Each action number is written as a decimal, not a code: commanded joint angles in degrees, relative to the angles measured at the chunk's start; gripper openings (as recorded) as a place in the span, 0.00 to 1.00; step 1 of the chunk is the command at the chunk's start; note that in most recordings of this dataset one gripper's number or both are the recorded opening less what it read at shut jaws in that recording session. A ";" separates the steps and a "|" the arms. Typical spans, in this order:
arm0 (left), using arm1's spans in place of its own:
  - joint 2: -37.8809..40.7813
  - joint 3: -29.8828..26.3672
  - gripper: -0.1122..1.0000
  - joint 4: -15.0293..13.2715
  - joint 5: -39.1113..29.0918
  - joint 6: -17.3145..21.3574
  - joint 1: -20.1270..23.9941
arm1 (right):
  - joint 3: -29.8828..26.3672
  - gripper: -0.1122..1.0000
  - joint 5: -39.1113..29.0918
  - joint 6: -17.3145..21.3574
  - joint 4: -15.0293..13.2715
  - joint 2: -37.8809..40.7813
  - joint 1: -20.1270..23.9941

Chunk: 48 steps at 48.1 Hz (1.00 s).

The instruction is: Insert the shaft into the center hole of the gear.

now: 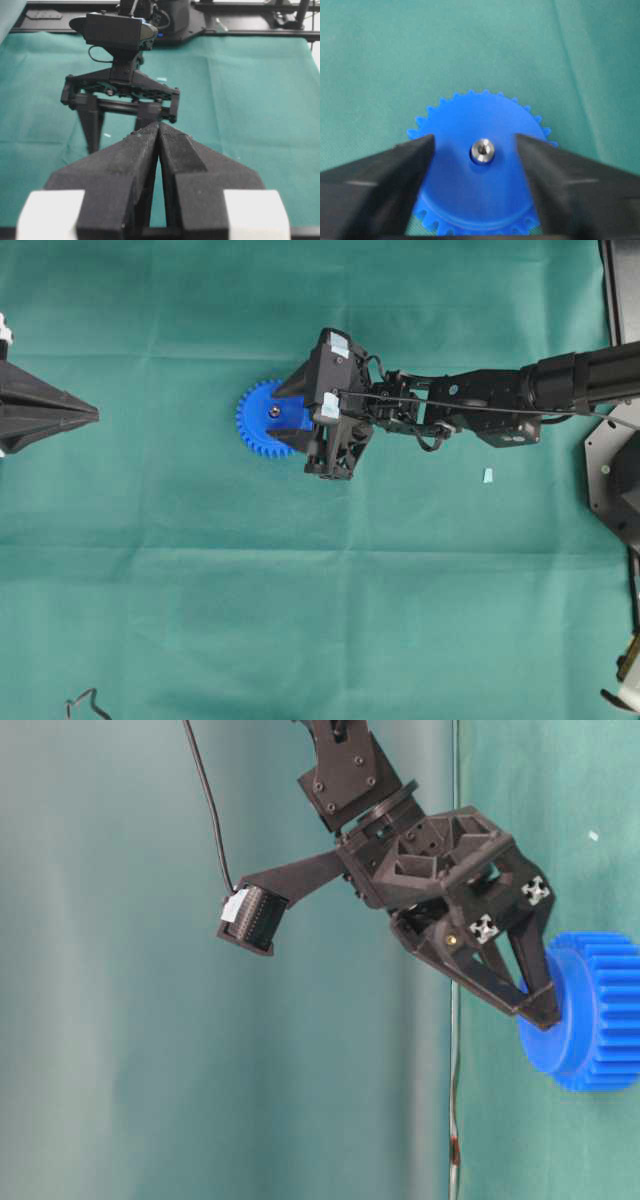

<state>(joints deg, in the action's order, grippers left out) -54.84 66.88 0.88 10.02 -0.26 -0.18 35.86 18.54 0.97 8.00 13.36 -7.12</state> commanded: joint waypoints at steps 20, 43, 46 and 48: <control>0.35 -1.41 0.10 0.18 0.09 -0.09 0.09 | 1.76 0.89 -5.36 -1.23 -0.79 -17.67 -0.18; 0.26 -1.41 0.10 0.18 -0.09 -0.09 0.09 | 13.80 0.89 -5.80 -1.76 -0.88 -37.35 -0.18; 0.26 -1.49 0.10 0.09 0.00 -0.09 0.09 | 15.29 0.89 -5.98 -1.76 -0.88 -39.81 -0.18; 0.18 -1.49 0.10 0.09 0.00 -0.09 0.09 | 16.35 0.89 -6.06 -1.76 -0.88 -41.40 -0.18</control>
<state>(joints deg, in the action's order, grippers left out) -54.84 66.88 0.79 9.67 -0.35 -0.18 51.59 12.39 -0.79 7.21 -24.96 -7.29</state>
